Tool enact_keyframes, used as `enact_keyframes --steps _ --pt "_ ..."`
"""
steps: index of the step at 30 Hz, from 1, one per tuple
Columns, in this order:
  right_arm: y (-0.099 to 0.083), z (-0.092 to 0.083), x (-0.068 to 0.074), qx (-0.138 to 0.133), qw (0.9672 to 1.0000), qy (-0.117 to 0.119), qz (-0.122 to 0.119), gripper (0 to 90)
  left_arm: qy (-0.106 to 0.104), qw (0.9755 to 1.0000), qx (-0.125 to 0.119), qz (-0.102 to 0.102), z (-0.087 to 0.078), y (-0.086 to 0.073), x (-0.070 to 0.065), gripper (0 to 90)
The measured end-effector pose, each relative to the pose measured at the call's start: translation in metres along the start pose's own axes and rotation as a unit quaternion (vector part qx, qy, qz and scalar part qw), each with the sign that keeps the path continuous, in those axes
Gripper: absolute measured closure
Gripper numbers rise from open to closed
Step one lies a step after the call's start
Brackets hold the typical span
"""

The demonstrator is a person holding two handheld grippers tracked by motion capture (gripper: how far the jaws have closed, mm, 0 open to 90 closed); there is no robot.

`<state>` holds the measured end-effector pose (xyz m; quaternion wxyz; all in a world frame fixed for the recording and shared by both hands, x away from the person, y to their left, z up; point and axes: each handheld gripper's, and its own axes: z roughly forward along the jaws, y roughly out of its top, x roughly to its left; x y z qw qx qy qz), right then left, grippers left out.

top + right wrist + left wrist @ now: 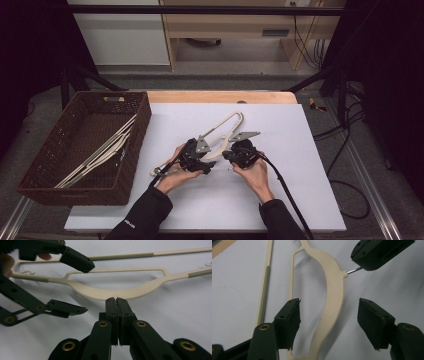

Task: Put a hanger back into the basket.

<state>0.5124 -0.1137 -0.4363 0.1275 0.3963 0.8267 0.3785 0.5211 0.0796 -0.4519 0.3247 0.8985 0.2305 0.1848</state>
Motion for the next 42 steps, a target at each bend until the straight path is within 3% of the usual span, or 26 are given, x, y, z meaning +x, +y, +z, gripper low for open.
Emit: enact_keyframes --steps 3,7,12,17,23,27,32,36,42 --pt "0.000 -0.001 0.000 -0.002 1.0000 0.002 -0.003 89.2 -0.004 1.0000 0.001 -0.003 0.005 0.000 0.002 42.4" --pt "0.000 -0.001 0.000 -0.001 0.9999 0.003 -0.011 89.2 0.001 0.9999 0.009 0.008 0.009 0.001 -0.001 50.5" --pt "0.002 -0.004 0.003 -0.003 1.0000 0.001 0.002 89.2 0.000 0.9999 0.013 0.009 0.011 0.002 -0.002 58.8" --pt "0.003 -0.006 0.003 -0.008 1.0000 0.003 -0.006 89.2 -0.002 0.9998 0.016 0.007 0.010 0.003 -0.001 66.5" --pt "0.004 -0.007 0.005 -0.009 0.9999 0.001 -0.004 89.0 0.004 0.9998 0.015 0.012 0.010 0.004 -0.004 68.5" --pt "0.004 -0.011 0.005 -0.020 0.9998 0.003 -0.005 88.2 -0.002 0.9998 0.013 0.014 0.005 0.006 -0.003 69.8" --pt "0.009 -0.035 -0.001 -0.079 0.9968 0.016 0.001 77.1 -0.001 0.9999 0.011 0.011 -0.001 0.006 0.000 70.9" --pt "0.009 -0.064 -0.014 -0.137 0.9905 0.001 0.009 66.6 0.003 0.9999 0.004 0.010 -0.008 0.006 0.004 71.9" --pt "-0.004 -0.088 -0.033 -0.187 0.9816 -0.017 0.032 48.1 0.008 1.0000 -0.002 -0.001 -0.021 0.008 0.013 74.3"
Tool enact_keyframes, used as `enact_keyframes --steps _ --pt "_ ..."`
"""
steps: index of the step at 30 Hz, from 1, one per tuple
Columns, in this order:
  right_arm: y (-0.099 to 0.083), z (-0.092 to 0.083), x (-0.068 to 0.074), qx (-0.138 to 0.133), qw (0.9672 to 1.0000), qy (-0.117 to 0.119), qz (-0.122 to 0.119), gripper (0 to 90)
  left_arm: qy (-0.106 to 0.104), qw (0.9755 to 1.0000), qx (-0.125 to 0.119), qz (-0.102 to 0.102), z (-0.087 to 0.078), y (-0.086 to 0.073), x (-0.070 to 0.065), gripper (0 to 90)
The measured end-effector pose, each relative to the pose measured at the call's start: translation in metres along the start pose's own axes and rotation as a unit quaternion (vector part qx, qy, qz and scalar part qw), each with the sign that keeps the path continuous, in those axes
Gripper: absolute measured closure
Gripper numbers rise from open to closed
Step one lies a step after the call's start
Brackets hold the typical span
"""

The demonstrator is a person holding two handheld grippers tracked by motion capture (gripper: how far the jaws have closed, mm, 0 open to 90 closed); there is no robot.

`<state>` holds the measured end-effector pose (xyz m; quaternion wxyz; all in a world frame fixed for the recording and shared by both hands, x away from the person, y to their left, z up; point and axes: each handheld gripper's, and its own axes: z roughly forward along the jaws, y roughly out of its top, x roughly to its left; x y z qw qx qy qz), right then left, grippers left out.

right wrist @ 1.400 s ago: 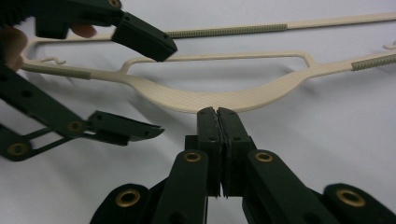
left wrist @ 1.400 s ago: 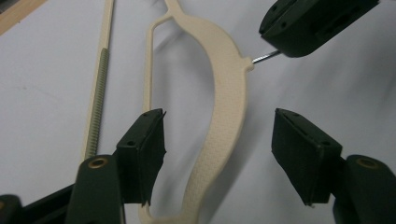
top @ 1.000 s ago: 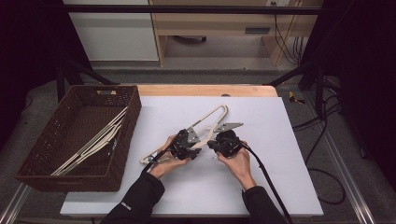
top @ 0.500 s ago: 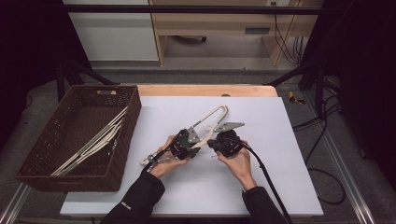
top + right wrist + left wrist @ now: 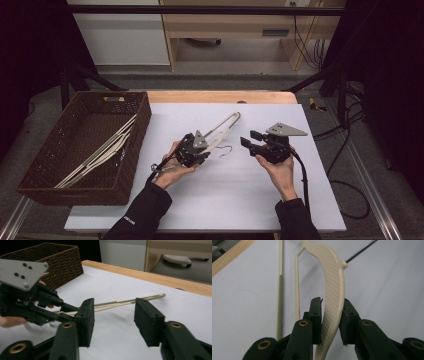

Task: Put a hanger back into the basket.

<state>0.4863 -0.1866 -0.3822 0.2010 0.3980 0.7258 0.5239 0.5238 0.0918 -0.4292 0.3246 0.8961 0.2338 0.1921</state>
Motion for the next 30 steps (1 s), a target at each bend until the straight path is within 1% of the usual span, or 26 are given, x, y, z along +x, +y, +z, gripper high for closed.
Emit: enact_keyframes --steps 5,7,10,11,12,14,15,16,18,20,22,24,26,27,28,29,30 --pt "-0.011 -0.014 -0.009 -0.007 0.9999 -0.013 -0.001 34.2 0.008 0.9999 -0.007 -0.008 -0.008 0.000 0.006 76.0" --pt "-0.016 -0.020 -0.011 -0.009 0.9999 -0.015 0.002 30.2 0.008 0.9998 -0.009 -0.014 -0.010 0.001 0.008 76.6" --pt "-0.023 -0.028 -0.015 -0.010 0.9998 -0.018 0.008 23.8 0.016 0.9996 -0.011 -0.020 -0.013 0.002 0.010 77.6" --pt "-0.025 -0.030 -0.016 -0.010 0.9997 -0.021 0.012 20.5 0.017 0.9996 -0.011 -0.019 -0.015 0.002 0.011 78.0" --pt "-0.027 -0.031 -0.017 -0.010 0.9996 -0.020 0.019 17.9 0.019 0.9995 -0.011 -0.022 -0.015 0.003 0.012 78.3" --pt "-0.031 -0.034 -0.018 -0.012 0.9995 -0.020 0.020 15.1 0.022 0.9994 -0.011 -0.023 -0.017 0.003 0.014 78.9" --pt "-0.033 -0.035 -0.018 -0.011 0.9996 -0.021 0.018 13.3 0.022 0.9993 -0.015 -0.028 -0.017 0.003 0.015 79.2" --pt "-0.035 -0.037 -0.018 -0.010 0.9996 -0.020 0.014 12.5 0.025 0.9991 -0.017 -0.029 -0.018 0.003 0.015 79.4" --pt "-0.038 -0.038 -0.017 -0.013 0.9996 -0.020 0.014 10.8 0.026 0.9989 -0.020 -0.034 -0.019 0.003 0.016 79.8" --pt "-0.041 -0.040 -0.017 -0.009 0.9997 -0.020 0.010 10.2 0.033 0.9985 -0.024 -0.036 -0.019 0.003 0.017 80.2" --pt "-0.044 -0.042 -0.016 -0.006 0.9996 -0.026 0.011 9.0 0.035 0.9984 -0.024 -0.039 -0.020 0.003 0.019 80.6" --pt "-0.046 -0.044 -0.016 -0.005 0.9996 -0.028 0.008 8.8 0.043 0.9979 -0.026 -0.041 -0.021 0.003 0.020 81.1" --pt "-0.049 -0.045 -0.017 -0.003 0.9994 -0.032 0.010 8.6 0.050 0.9976 -0.024 -0.042 -0.023 0.004 0.021 81.9" --pt "-0.050 -0.045 -0.018 -0.001 0.9994 -0.033 0.007 8.6 0.054 0.9976 -0.020 -0.039 -0.025 0.004 0.023 82.3" --pt "-0.051 -0.046 -0.019 -0.001 0.9994 -0.033 0.010 8.6 0.056 0.9969 -0.027 -0.048 -0.025 0.004 0.024 82.7" --pt "-0.052 -0.047 -0.020 0.001 0.9994 -0.033 0.011 8.6 0.058 0.9971 -0.023 -0.044 -0.026 0.004 0.026 83.2" --pt "-0.053 -0.048 -0.020 0.000 0.9993 -0.034 0.013 8.6 0.060 0.9966 -0.026 -0.049 -0.027 0.004 0.028 83.6"
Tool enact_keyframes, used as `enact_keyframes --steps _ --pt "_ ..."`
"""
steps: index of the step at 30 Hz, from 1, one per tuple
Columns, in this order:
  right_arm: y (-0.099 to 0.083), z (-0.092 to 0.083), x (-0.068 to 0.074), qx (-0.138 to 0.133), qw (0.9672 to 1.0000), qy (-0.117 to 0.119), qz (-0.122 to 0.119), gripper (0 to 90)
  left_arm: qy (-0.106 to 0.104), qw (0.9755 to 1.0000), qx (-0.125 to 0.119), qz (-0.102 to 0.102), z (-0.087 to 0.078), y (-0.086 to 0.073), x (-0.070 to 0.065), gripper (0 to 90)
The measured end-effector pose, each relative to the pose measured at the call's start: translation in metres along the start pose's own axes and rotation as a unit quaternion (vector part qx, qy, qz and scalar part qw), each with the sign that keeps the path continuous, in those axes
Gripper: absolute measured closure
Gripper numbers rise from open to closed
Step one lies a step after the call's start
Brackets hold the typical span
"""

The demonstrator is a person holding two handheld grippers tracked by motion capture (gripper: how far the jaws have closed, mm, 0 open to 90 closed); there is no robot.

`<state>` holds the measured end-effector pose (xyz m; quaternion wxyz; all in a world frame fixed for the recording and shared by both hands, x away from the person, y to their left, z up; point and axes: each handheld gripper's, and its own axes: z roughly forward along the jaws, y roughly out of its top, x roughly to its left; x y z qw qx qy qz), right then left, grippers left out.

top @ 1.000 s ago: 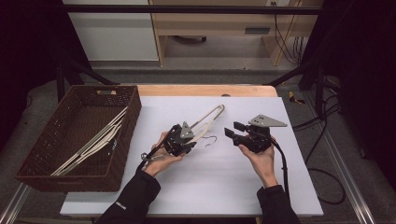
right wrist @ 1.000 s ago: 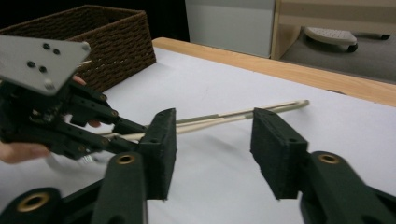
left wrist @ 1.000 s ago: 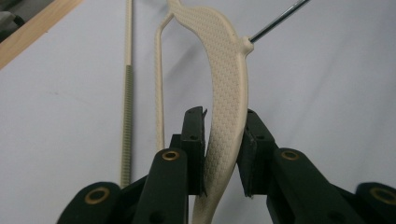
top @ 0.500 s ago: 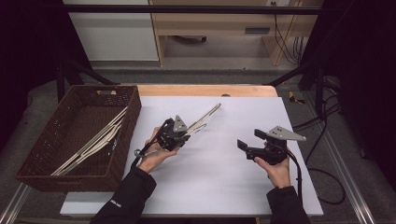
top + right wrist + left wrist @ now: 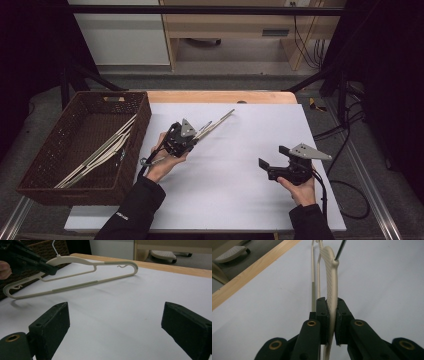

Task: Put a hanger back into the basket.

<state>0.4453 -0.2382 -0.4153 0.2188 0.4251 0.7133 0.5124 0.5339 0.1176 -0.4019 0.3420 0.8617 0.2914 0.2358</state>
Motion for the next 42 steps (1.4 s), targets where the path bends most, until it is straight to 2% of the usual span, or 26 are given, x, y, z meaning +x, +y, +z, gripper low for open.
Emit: enact_keyframes --steps 5,6,7,8,9,10,11,12,14,16,17,20,22,24,25,26,27,28,31,32,33,36,40,42 --pt "-0.001 -0.003 -0.001 0.001 1.0000 -0.004 0.005 8.4 0.013 0.9999 0.008 0.001 -0.004 0.000 0.010 85.1" --pt "-0.001 -0.003 -0.001 0.000 1.0000 -0.003 0.002 8.2 0.012 0.9999 0.007 0.001 -0.005 -0.001 0.011 85.2" --pt "-0.001 -0.003 -0.001 0.001 1.0000 -0.001 -0.002 8.2 0.014 0.9999 -0.002 -0.008 -0.004 -0.001 0.011 85.4" --pt "-0.001 -0.003 -0.001 0.001 1.0000 -0.002 -0.003 8.0 0.014 0.9999 0.007 0.000 -0.006 -0.001 0.013 85.5" --pt "-0.002 -0.003 -0.001 0.001 1.0000 -0.001 -0.003 7.9 0.013 0.9999 0.001 -0.007 -0.007 -0.001 0.014 85.6" --pt "-0.002 -0.004 -0.001 0.002 1.0000 -0.002 -0.004 7.9 0.015 0.9999 0.002 -0.005 -0.008 -0.001 0.016 85.7" --pt "-0.002 -0.004 -0.001 0.002 1.0000 -0.002 -0.004 7.8 0.011 0.9998 -0.005 -0.016 -0.009 -0.002 0.016 85.7" --pt "-0.001 -0.004 -0.001 0.001 1.0000 0.000 -0.002 7.7 0.013 0.9999 -0.001 -0.008 -0.011 -0.002 0.017 85.8" --pt "-0.001 -0.005 -0.001 0.000 1.0000 -0.001 -0.002 7.6 0.013 0.9998 -0.006 -0.015 -0.015 -0.001 0.017 85.8" --pt "0.000 -0.006 0.000 -0.002 1.0000 -0.003 0.005 7.5 0.011 0.9999 -0.006 -0.011 -0.020 -0.001 0.018 85.8" --pt "0.000 -0.006 -0.001 -0.004 1.0000 -0.001 0.002 7.5 0.009 0.9995 -0.020 -0.022 -0.021 -0.001 0.016 85.8" --pt "0.000 -0.008 -0.002 -0.004 1.0000 -0.005 0.003 7.3 0.001 0.9989 -0.036 -0.029 -0.032 0.001 0.015 85.8" --pt "0.000 -0.009 -0.002 -0.005 1.0000 -0.006 0.004 7.0 -0.001 0.9994 -0.032 -0.016 -0.043 0.003 0.016 85.8" --pt "0.001 -0.010 -0.003 -0.007 0.9999 -0.008 0.004 6.9 -0.003 0.9985 -0.048 -0.026 -0.051 0.006 0.013 85.8" --pt "0.001 -0.011 -0.004 -0.010 0.9999 -0.007 0.004 6.8 -0.007 0.9988 -0.046 -0.017 -0.057 0.007 0.014 85.8" --pt "0.001 -0.012 -0.004 -0.010 0.9999 -0.009 0.005 6.7 -0.010 0.9981 -0.057 -0.021 -0.062 0.009 0.012 85.8" --pt "0.001 -0.013 -0.005 -0.010 0.9999 -0.009 0.006 6.5 -0.013 0.9984 -0.054 -0.011 -0.068 0.010 0.013 85.9" --pt "0.001 -0.013 -0.005 -0.011 0.9999 -0.010 0.006 6.3 -0.018 0.9976 -0.064 -0.018 -0.073 0.012 0.011 85.8" --pt "0.002 -0.016 -0.007 -0.015 0.9998 -0.011 0.005 6.1 -0.026 0.9965 -0.077 -0.020 -0.089 0.017 0.009 85.8" --pt "0.002 -0.017 -0.007 -0.015 0.9998 -0.015 0.006 6.0 -0.027 0.9971 -0.071 -0.009 -0.095 0.019 0.010 85.8" --pt "0.002 -0.017 -0.007 -0.014 0.9998 -0.016 0.008 5.9 -0.033 0.9955 -0.085 -0.024 -0.100 0.020 0.009 85.8" --pt "0.001 -0.018 -0.008 -0.015 0.9997 -0.017 0.006 5.7 -0.042 0.9943 -0.095 -0.025 -0.118 0.025 0.010 85.8" --pt "0.001 -0.018 -0.008 -0.015 0.9997 -0.017 0.006 4.9 -0.036 0.9941 -0.102 -0.009 -0.143 0.031 0.013 85.8" --pt "0.001 -0.018 -0.007 -0.017 0.9997 -0.015 0.004 4.7 -0.038 0.9926 -0.115 -0.013 -0.156 0.034 0.015 85.8"
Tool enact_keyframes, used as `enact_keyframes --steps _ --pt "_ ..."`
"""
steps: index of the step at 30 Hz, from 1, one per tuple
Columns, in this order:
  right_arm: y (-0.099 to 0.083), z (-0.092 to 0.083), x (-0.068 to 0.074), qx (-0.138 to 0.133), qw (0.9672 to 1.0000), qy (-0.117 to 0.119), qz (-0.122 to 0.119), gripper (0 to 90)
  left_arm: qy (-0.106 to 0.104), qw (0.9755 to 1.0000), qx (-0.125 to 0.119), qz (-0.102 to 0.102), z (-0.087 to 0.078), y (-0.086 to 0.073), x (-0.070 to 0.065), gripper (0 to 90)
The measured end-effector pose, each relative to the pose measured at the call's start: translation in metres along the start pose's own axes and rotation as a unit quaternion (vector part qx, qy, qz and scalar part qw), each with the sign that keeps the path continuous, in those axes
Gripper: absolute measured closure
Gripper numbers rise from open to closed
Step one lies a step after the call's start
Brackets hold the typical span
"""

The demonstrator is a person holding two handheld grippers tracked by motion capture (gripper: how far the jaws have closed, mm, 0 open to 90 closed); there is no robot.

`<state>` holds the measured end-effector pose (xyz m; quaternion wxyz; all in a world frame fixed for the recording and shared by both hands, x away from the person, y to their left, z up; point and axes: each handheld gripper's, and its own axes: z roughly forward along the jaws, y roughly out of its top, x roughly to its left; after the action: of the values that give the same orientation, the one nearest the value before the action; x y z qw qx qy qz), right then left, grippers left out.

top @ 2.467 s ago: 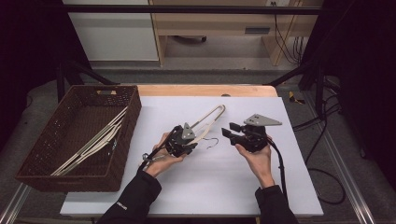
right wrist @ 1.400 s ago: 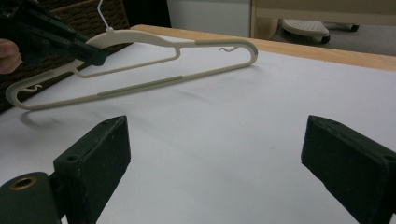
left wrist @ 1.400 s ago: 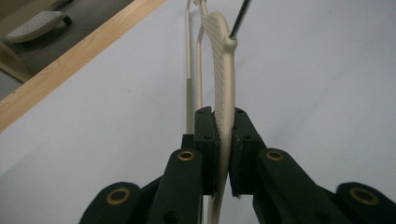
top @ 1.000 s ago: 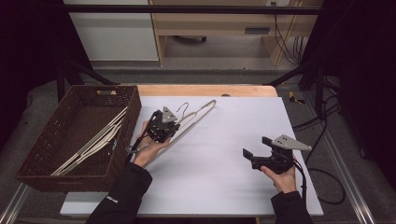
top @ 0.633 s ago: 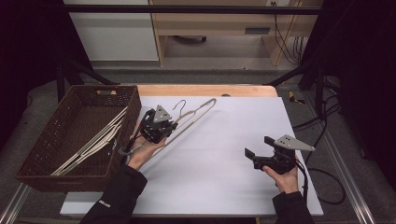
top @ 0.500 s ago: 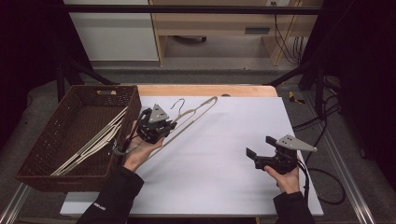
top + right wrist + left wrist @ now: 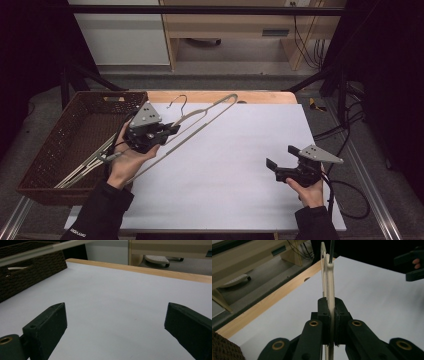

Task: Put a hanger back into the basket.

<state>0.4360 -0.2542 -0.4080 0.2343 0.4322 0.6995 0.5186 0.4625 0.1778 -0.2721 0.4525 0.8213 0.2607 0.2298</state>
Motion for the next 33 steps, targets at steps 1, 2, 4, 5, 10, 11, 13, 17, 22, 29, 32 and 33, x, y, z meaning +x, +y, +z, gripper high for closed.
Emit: enact_keyframes --steps 1,2,4,5,10,11,13,17,22,29,32,33 --pt "0.000 0.000 0.000 -0.001 1.0000 -0.001 0.000 4.6 0.000 1.0000 -0.003 0.002 -0.006 0.003 0.002 85.8" --pt "0.000 -0.001 0.000 -0.003 1.0000 0.000 -0.003 4.6 0.000 1.0000 -0.004 0.002 -0.011 0.005 0.003 85.8" --pt "0.000 -0.001 -0.001 -0.004 1.0000 -0.001 -0.003 4.4 0.007 0.9999 -0.009 0.005 -0.021 0.010 0.005 85.8" --pt "0.001 -0.001 -0.001 -0.004 1.0000 -0.002 -0.002 4.4 0.010 0.9999 -0.011 0.006 -0.026 0.013 0.006 85.8" --pt "0.001 -0.002 -0.001 -0.004 1.0000 -0.003 -0.002 4.1 0.010 0.9997 -0.017 0.014 -0.044 0.021 0.014 85.8" --pt "0.001 -0.002 -0.001 -0.005 1.0000 -0.002 -0.002 4.1 0.010 0.9996 -0.023 0.011 -0.047 0.021 0.016 85.8" --pt "0.001 -0.002 -0.001 -0.005 1.0000 -0.002 -0.003 4.1 0.015 0.9995 -0.024 0.014 -0.053 0.022 0.020 85.8" --pt "0.001 -0.002 -0.002 -0.007 1.0000 -0.003 -0.005 4.1 0.020 0.9994 -0.024 0.012 -0.064 0.019 0.032 85.8" --pt "0.001 -0.002 -0.001 -0.006 1.0000 -0.002 -0.004 3.7 0.032 0.9990 -0.030 0.009 -0.080 0.010 0.049 85.8" --pt "0.001 -0.002 -0.001 -0.004 1.0000 -0.003 -0.002 3.6 0.060 0.9976 -0.034 -0.006 -0.100 -0.007 0.075 85.8" --pt "0.001 -0.001 -0.001 -0.003 1.0000 -0.005 -0.004 3.5 0.070 0.9969 -0.034 -0.013 -0.108 -0.015 0.087 85.8" --pt "0.001 -0.001 -0.001 -0.002 1.0000 -0.005 -0.004 3.5 0.074 0.9966 -0.032 -0.014 -0.110 -0.018 0.090 85.8"
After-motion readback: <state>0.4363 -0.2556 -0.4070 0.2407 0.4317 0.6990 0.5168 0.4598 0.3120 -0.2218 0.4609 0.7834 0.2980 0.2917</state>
